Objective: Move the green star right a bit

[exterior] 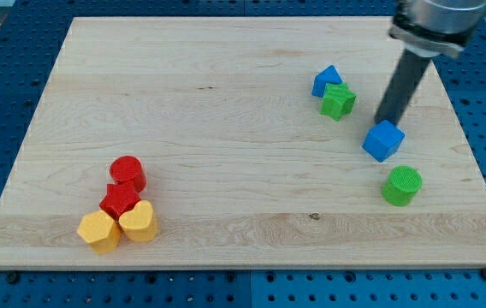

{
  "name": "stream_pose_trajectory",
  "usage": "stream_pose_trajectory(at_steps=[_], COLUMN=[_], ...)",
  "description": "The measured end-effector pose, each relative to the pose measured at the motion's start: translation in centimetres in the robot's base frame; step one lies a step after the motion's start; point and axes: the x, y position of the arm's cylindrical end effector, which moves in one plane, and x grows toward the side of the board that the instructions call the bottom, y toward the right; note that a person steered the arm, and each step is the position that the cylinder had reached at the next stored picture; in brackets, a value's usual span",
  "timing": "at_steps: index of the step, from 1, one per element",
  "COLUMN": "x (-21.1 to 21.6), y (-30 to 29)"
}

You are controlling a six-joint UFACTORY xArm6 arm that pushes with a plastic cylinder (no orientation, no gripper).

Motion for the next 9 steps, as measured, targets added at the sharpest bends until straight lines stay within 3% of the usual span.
stream_pose_trajectory(at_steps=[4, 8, 9], x=[1.0, -2.8, -2.8], y=[-9.0, -8.3, -5.1])
